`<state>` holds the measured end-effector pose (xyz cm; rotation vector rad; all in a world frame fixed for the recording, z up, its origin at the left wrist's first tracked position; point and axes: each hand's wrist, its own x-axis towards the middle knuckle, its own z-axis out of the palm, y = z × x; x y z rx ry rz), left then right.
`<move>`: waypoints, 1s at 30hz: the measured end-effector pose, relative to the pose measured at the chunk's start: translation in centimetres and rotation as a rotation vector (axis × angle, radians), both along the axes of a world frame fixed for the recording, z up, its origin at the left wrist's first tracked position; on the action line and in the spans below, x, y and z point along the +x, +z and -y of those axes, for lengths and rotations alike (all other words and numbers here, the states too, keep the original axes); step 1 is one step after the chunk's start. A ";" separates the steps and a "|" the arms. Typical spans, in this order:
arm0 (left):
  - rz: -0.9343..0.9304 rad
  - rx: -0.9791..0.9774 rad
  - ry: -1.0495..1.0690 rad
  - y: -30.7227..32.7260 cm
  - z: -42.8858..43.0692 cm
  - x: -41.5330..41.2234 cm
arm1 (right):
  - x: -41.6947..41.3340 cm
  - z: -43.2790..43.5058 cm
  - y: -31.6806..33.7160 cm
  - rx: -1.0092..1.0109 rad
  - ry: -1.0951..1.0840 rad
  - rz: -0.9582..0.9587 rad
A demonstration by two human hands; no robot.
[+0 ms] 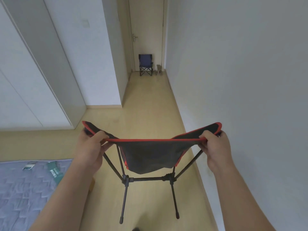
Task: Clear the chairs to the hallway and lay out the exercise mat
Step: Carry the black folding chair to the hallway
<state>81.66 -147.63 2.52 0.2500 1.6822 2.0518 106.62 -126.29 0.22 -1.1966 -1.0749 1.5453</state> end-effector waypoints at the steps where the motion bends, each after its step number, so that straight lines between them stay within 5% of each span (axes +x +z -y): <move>1: -0.005 0.003 -0.012 -0.3 -1.6 -1.6 | -1.5 -1.6 -0.2 0.005 -0.004 -0.004; 30: -0.062 -0.021 -0.085 -2.4 -37.5 -35.1 | -33.7 -35.6 -1.1 -0.033 -0.066 0.027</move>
